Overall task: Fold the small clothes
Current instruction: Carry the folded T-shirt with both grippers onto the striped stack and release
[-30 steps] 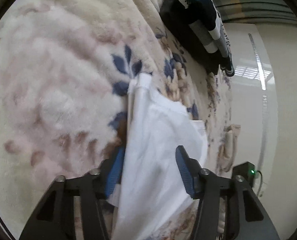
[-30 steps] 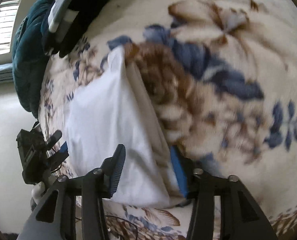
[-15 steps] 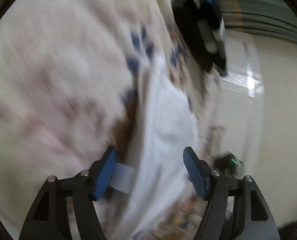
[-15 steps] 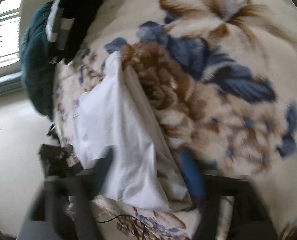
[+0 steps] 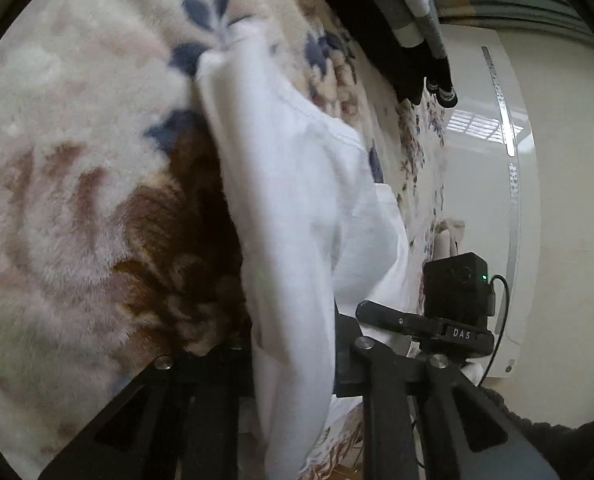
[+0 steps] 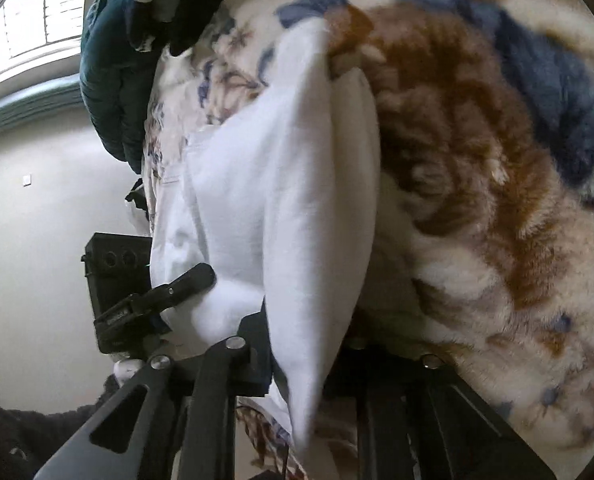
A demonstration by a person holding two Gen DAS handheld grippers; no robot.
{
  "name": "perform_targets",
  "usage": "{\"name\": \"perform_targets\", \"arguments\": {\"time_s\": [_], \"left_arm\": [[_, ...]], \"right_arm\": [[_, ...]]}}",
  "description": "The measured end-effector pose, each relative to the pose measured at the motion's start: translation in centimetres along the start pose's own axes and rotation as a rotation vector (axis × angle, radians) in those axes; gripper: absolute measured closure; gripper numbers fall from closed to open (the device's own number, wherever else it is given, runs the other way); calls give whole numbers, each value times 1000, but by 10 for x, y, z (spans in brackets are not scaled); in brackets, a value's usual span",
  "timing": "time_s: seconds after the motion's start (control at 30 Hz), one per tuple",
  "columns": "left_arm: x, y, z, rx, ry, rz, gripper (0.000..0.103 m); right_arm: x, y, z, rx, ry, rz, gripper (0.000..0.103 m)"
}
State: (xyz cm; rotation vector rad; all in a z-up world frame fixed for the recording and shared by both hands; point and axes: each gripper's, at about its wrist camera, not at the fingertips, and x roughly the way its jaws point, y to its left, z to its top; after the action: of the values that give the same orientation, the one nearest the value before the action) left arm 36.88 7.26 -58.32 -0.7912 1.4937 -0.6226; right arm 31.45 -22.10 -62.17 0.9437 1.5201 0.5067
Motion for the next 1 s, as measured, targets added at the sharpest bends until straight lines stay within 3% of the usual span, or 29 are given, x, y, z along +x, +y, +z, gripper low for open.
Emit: {"name": "perform_targets", "arguments": {"time_s": [0.2, 0.4, 0.53, 0.67, 0.87, 0.93, 1.0], "left_arm": [[-25, -45, 13, 35, -15, -5, 88], [-56, -128, 71, 109, -66, -42, 88], [-68, -177, 132, 163, -118, -67, 88], [-63, -206, 222, 193, -184, -74, 88], [-20, -196, 335, 204, -202, -26, 88], [-1, -189, 357, 195, -189, 0, 87], [13, -177, 373, 177, -159, 72, 85]], "right_arm": [[-35, 45, 4, -28, -56, 2, 90], [-103, 114, 45, -101, -115, -20, 90], [-149, 163, 107, -162, -178, -36, 90], [-168, 199, 190, -223, -229, -71, 90], [-155, 206, 321, -255, -251, -141, 90], [-145, 198, 356, -249, -246, -162, 90], [-133, 190, 377, -247, -236, -195, 90]]}}
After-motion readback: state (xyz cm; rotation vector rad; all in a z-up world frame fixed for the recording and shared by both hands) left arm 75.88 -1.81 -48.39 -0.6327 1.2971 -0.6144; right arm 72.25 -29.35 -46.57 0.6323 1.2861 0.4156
